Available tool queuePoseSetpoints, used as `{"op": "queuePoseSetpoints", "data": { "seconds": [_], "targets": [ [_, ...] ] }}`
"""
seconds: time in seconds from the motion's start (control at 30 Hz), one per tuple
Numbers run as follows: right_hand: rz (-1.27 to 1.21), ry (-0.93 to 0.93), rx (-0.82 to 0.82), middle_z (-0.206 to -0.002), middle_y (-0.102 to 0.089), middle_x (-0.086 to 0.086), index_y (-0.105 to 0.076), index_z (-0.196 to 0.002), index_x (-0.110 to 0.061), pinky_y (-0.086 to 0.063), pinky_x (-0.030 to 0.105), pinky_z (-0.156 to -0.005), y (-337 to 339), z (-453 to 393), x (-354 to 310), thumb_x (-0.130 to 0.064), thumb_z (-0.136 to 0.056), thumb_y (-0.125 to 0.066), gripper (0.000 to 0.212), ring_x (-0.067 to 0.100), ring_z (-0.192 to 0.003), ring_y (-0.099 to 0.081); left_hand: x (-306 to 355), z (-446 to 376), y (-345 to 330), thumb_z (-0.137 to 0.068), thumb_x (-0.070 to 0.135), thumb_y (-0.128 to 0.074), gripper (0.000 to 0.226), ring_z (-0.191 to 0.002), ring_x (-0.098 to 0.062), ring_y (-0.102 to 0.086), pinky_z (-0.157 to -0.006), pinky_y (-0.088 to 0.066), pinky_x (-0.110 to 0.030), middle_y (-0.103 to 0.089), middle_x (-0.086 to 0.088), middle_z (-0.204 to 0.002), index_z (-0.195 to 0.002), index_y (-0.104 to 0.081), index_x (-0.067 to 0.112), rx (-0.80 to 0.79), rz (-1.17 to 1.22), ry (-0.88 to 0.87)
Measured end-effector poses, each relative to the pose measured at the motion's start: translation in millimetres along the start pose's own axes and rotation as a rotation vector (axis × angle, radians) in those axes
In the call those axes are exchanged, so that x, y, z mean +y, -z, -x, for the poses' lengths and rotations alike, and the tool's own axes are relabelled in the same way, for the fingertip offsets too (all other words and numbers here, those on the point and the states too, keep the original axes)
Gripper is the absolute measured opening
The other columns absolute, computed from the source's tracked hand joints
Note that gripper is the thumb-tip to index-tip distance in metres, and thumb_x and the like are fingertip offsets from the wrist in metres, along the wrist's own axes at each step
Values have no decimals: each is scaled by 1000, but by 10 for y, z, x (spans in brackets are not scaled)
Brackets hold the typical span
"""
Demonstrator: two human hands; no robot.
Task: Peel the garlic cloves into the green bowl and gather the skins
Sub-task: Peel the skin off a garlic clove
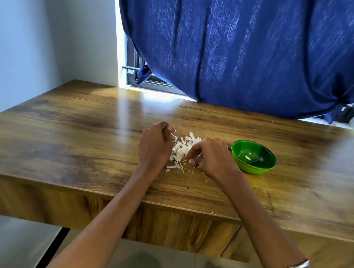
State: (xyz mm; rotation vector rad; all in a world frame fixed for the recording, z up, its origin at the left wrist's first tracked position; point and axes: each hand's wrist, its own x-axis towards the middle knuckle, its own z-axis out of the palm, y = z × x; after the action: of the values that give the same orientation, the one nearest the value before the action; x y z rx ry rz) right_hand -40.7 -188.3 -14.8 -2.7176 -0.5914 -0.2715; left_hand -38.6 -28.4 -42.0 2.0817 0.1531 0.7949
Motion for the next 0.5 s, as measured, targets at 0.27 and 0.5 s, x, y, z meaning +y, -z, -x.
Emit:
{"op": "queuePoseSetpoints", "data": {
  "seconds": [0.27, 0.5],
  "targets": [
    [-168, -40, 54, -83, -70, -14, -76, -81, -31, -38, 25, -73, -18, -44, 81, -24, -74, -87, 15, -1, -77, -56, 2, -3, 2, -104, 17, -52, 25, -70, -5, -67, -65, -48, -27, -73, 11, -74, -95, -76, 19, -20, 67, -52],
    [-1058, -264, 168, -83, -77, 2, -75, -92, -9, -51, 17, -60, -21, -78, 95, -13, -83, -81, 12, 8, -70, -68, 3, -37, -63, -106, 15, -53, 23, -65, 7, -66, -61, -45, -10, -68, 18, -71, -97, -74, 17, -93, 182, -176]
  ]
}}
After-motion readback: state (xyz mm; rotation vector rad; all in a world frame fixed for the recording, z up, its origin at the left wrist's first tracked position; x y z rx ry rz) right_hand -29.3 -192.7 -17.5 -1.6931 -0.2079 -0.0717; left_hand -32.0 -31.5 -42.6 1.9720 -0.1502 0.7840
